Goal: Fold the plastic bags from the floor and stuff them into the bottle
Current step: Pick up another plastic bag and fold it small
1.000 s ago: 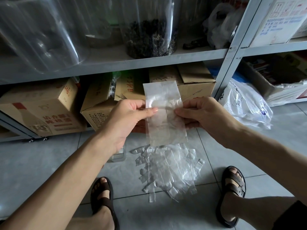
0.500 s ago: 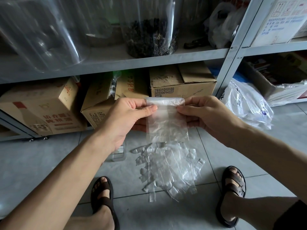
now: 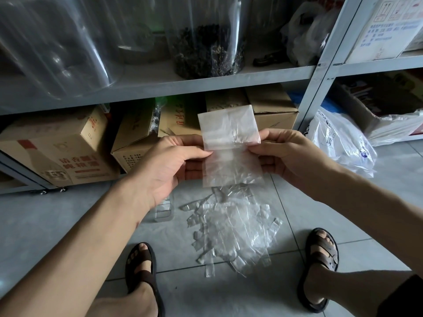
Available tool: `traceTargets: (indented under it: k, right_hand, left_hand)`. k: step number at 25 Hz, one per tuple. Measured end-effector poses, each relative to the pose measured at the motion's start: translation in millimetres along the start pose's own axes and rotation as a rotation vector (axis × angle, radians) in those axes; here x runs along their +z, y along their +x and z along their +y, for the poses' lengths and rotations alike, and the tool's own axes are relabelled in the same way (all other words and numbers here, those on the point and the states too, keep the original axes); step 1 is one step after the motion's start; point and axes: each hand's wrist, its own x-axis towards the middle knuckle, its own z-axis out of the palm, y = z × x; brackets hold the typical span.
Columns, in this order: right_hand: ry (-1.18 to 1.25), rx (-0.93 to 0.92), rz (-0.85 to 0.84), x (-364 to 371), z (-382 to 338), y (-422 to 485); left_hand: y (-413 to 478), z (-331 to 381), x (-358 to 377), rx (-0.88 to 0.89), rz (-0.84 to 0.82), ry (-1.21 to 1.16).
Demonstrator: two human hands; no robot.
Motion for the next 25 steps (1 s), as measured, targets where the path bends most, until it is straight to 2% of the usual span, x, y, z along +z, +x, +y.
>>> traceTargets:
  k: [4, 8, 14, 19, 25]
  right_hand:
    - [0.012, 0.018, 0.013, -0.1, -1.2, -0.5]
    - [0.046, 0.018, 0.033, -1.2, 1.5, 1.1]
    - [-0.042, 0.01, -0.015, -3.4, 0.5, -0.3]
    - [-0.023, 0.037, -0.015, -0.9, 0.5, -0.8]
    - [-0.008, 0.04, -0.003, -2.1, 1.3, 0.0]
  left_hand:
    - [2.9, -2.9, -1.0, -0.022, 0.001, 0.016]
    - [2.1, -5.3, -2.2, -0.033, -0.085, 0.025]
    - [1.0, -3.4, 0.4, -0.018, -0.107, 0.048]
    - [0.6, -2.9, 0.6, -0.023, -0.156, 0.024]
    - [1.3, -2.3, -0.8, -0.095, -0.171, -0.011]
